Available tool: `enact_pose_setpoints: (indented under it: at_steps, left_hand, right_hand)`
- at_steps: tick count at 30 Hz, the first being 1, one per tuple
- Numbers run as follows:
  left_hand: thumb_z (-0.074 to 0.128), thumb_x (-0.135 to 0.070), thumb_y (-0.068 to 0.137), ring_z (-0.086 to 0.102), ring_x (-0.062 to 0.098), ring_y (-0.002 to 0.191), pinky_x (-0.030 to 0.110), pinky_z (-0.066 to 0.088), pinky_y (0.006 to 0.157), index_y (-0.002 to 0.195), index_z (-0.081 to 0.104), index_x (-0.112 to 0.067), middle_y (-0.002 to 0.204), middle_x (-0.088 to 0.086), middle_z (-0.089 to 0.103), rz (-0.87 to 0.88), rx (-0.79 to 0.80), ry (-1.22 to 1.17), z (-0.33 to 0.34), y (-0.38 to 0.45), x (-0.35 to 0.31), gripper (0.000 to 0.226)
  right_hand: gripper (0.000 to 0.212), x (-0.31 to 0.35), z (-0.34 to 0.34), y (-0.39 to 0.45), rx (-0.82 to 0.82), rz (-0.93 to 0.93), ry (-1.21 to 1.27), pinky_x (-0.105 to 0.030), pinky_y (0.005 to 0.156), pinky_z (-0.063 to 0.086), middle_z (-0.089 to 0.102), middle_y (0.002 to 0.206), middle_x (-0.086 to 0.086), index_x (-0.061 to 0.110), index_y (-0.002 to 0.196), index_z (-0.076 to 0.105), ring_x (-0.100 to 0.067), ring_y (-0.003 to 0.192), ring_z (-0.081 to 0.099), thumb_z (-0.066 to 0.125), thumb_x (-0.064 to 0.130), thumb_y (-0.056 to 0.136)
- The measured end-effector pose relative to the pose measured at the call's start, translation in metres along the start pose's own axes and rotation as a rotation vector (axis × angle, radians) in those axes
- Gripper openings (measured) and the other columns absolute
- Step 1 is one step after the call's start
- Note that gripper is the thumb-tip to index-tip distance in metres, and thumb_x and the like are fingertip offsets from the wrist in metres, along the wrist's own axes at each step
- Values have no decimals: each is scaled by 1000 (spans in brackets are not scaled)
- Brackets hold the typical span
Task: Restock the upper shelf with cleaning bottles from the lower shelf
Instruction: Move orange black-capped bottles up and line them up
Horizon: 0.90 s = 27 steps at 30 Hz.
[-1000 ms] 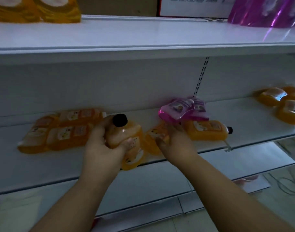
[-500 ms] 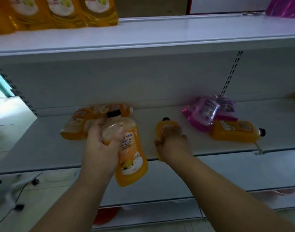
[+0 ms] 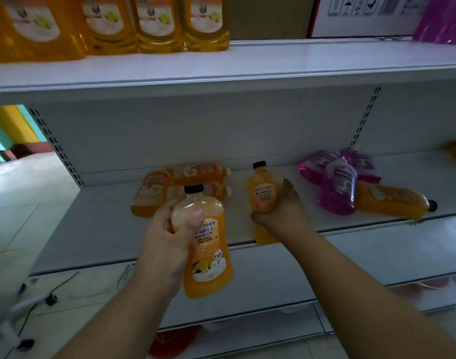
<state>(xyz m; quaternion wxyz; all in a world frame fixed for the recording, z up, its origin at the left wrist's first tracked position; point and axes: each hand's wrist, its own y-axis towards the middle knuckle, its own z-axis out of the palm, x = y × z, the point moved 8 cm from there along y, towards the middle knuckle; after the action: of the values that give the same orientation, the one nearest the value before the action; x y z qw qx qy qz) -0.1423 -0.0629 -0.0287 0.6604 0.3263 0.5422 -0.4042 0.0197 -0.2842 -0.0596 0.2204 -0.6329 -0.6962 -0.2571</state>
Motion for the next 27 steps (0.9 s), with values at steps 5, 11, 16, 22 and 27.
enact_pose_setpoints:
  at_steps: [5, 11, 16, 22, 27]
  left_hand:
    - [82, -54, 66, 75, 25, 88, 46, 61, 67, 112, 63, -49, 104, 0, 75, 22, 59, 102, -14, -5, 3, 50]
    - [67, -61, 70, 74, 20, 84, 51, 61, 74, 95, 56, -65, 103, -2, 72, 60, 18, 231, -13, -9, -8, 28]
    - [66, -67, 66, 73, 11, 80, 36, 61, 63, 99, 58, -60, 99, -6, 71, 202, 8, 241, 1, -22, -39, 34]
    - [64, -65, 71, 69, 2, 82, 28, 56, 65, 114, 58, -43, 101, -9, 70, 308, -75, 300, 34, -50, -70, 49]
    - [67, -58, 75, 72, 9, 82, 40, 61, 71, 113, 61, -41, 100, -4, 73, 350, -66, 283, 81, -73, -93, 43]
  right_hand:
    - [105, 10, -28, -52, -153, -101, 406, -24, 72, 49, 55, 109, 10, 32, 135, 28, -10, 93, 61, 87, 50, 50]
    - [121, 42, -85, -95, -249, -274, 499, -25, 84, 48, 44, 118, 27, 52, 146, 4, 0, 102, 58, 88, 49, 59]
    - [118, 74, -137, -112, -276, -449, 588, -9, 71, 48, 32, 120, 46, 59, 145, 3, 20, 105, 50, 86, 43, 64]
    - [111, 104, -213, -133, -255, -664, 635, -26, 77, 55, 39, 123, 36, 61, 143, 7, 5, 106, 58, 83, 51, 62]
    - [111, 108, -274, -143, -257, -786, 700, -35, 75, 61, 43, 127, 26, 54, 146, 12, -4, 105, 63, 85, 47, 62]
